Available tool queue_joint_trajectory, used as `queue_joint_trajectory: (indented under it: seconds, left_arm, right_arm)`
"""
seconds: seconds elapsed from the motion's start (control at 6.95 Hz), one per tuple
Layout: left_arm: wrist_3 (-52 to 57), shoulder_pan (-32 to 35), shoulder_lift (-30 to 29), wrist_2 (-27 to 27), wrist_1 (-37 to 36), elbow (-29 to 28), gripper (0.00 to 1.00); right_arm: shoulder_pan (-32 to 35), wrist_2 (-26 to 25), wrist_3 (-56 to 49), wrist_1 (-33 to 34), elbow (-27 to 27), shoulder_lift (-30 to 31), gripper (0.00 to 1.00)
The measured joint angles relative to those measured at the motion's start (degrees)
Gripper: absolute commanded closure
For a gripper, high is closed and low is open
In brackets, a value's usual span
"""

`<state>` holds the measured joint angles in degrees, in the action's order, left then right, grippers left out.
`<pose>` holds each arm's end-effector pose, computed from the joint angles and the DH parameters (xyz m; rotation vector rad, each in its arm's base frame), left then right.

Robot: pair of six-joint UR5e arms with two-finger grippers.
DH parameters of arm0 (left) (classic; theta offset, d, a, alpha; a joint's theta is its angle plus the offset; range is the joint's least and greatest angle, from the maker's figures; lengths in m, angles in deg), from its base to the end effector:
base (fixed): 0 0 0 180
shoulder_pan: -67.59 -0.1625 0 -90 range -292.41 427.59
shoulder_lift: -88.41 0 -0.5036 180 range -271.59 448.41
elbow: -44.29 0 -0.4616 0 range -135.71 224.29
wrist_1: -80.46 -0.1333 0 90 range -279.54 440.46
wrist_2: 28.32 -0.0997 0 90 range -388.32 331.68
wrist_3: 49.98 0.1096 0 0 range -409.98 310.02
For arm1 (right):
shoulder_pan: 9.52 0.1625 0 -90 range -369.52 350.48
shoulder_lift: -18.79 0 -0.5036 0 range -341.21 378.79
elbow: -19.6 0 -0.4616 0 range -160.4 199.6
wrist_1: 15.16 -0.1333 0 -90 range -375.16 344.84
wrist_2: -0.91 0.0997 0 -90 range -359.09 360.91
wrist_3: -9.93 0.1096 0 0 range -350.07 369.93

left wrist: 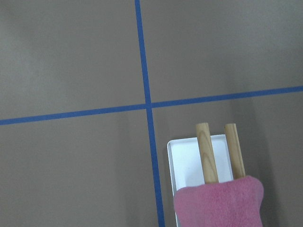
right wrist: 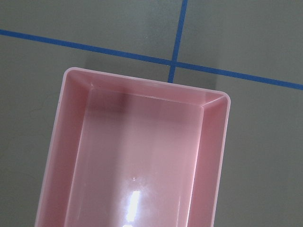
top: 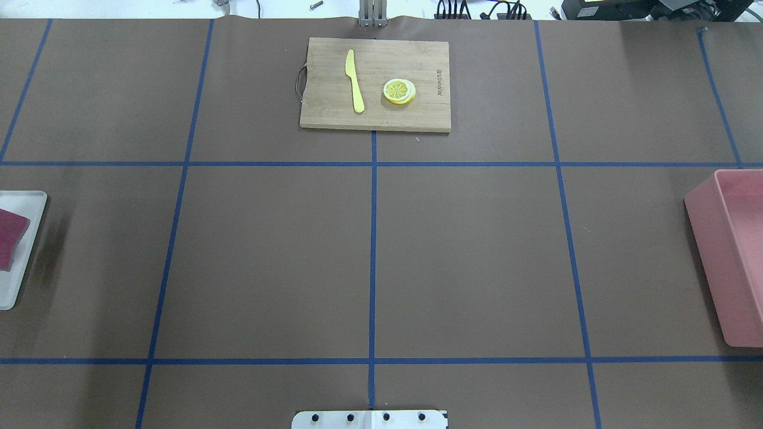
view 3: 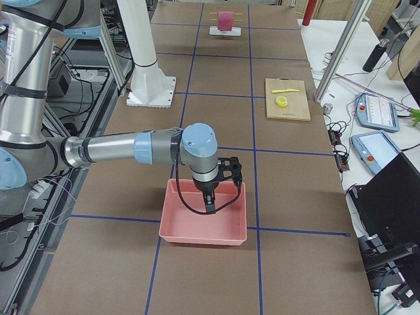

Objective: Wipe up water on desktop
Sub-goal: 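Grasp the pink cloth from the white tray with the left gripper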

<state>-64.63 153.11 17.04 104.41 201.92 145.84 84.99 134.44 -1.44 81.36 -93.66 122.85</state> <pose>-0.0258 -0.4246 0.7288 0.2775 0.7906 -0.0084 0.0920 -0.4307 0.6519 0.1491 -0.7467 -0.1317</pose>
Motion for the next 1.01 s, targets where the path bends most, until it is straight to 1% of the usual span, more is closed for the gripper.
queue_joint_trajectory:
  seconds: [0.14,0.29,0.58,0.72,1.01]
  left_arm:
    - [0.0,0.0,-0.5,0.1,0.2,-1.0,0.02]
    - [0.0,0.0,-0.6,1.3,0.3,-1.4,0.02]
    - [0.0,0.2,-0.1,7.1,0.3,-2.6,0.02]
    - [0.0,0.2,-0.2,8.3,0.3,-3.7,0.02]
    - [0.0,0.1,-0.9,8.9,0.1,-5.9,0.02]
  right_arm:
    - [-0.4,0.0,0.0,0.0,0.0,0.0,0.0]
    - [-0.6,0.0,0.0,-0.1,0.0,-0.1,0.0]
    - [-0.8,-0.1,0.0,0.0,0.0,-0.3,0.0]
    - [-0.8,0.0,0.1,-0.1,0.0,-0.3,0.0]
    - [-1.8,0.2,0.3,0.0,0.2,-0.4,0.0]
